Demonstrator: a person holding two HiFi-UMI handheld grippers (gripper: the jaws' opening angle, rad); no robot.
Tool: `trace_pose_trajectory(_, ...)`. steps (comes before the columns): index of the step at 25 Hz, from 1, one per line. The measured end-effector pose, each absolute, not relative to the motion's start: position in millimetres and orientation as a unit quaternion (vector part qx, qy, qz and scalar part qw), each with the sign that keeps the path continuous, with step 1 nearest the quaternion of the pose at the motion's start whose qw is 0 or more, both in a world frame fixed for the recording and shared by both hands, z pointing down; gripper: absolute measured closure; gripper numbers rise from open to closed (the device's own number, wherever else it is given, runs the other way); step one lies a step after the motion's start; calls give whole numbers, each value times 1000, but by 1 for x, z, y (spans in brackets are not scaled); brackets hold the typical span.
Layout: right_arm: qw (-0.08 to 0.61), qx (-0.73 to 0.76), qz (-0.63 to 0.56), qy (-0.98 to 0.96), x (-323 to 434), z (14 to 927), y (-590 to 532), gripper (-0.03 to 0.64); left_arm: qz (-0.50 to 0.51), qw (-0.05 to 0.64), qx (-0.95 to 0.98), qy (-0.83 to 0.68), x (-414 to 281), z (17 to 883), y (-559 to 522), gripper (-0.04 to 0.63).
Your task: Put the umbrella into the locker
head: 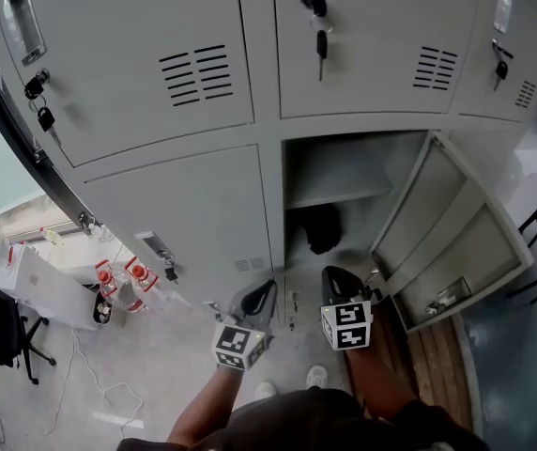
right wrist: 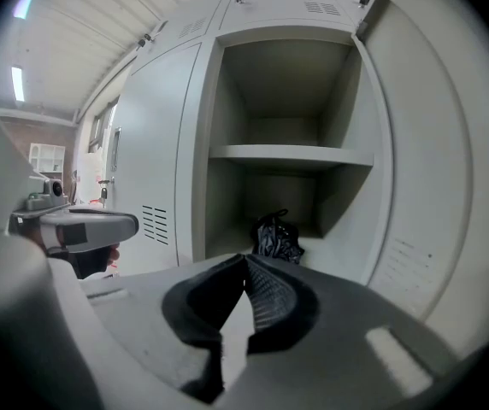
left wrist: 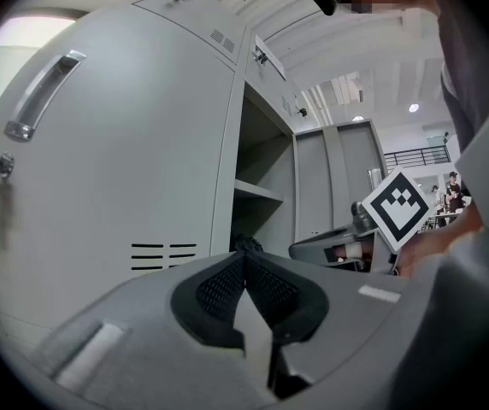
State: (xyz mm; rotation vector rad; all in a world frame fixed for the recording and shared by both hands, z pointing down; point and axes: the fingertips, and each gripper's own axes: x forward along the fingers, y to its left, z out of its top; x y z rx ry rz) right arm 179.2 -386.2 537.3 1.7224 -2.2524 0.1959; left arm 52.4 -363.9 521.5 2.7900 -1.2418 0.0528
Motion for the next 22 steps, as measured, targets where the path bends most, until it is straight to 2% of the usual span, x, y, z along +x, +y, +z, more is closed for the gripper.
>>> trace_pose_trajectory(22, 151, 612, 60, -774, 185, 536, -372, 614, 18, 43, 917, -396, 58, 521, -356, 591)
